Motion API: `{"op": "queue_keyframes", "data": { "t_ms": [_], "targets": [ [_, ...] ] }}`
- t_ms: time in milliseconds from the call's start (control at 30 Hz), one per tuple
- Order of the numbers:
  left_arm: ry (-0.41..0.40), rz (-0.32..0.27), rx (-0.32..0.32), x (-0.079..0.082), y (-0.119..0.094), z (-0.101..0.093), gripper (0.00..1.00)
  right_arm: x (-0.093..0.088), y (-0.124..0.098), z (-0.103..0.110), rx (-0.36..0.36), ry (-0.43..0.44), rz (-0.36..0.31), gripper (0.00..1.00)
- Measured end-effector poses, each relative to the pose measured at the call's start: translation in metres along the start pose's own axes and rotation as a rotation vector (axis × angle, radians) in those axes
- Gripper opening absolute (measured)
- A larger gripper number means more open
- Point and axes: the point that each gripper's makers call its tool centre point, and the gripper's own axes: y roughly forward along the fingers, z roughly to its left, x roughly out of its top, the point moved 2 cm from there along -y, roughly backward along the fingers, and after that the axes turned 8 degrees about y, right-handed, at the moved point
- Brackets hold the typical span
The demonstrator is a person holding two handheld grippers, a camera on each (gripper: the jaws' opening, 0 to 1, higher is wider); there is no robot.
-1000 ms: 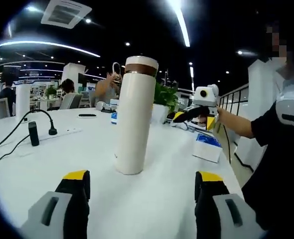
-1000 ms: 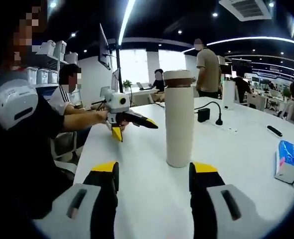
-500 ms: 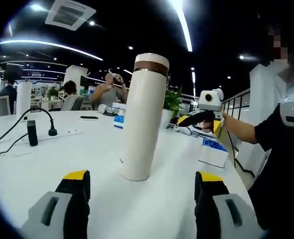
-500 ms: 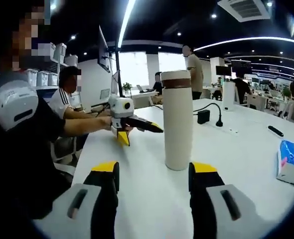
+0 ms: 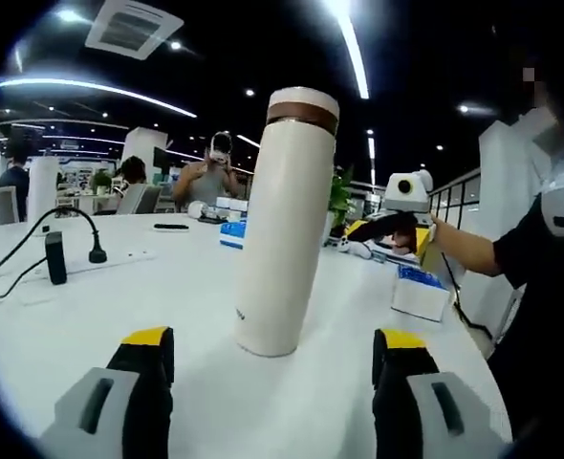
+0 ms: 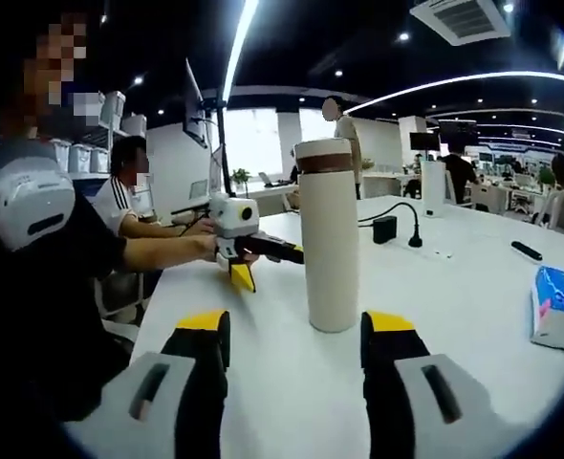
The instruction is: Grasp the water cup twist off the cup lid place the cup lid on the table
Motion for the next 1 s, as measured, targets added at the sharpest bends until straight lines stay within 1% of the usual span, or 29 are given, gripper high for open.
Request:
{"op": "queue_keyframes", "data": {
  "t_ms": [533, 567, 633, 833, 1000],
  "targets": [
    [0.009, 0.007, -0.017, -0.005, 0.017, -0.001, 0.85, -0.004, 0.001, -0.008, 0.000, 0.008, -0.010, 0.57],
    [0.010, 0.009, -0.019, -0.005, 0.019, -0.007, 0.85, -0.004, 0.002, -0.008, 0.001, 0.008, -0.010, 0.57],
    [0.012, 0.018, -0.024, -0.007, 0.022, -0.012, 0.84, -0.004, 0.003, -0.007, 0.008, 0.009, -0.011, 0.57],
    [0.017, 0.015, -0.031, -0.005, 0.025, -0.015, 0.84, -0.006, 0.004, -0.006, 0.011, 0.003, -0.015, 0.57],
    [0.023, 0.011, -0.041, -0.003, 0.034, -0.019, 0.83, -0.008, 0.004, -0.007, 0.009, 0.004, -0.017, 0.57]
  ]
}}
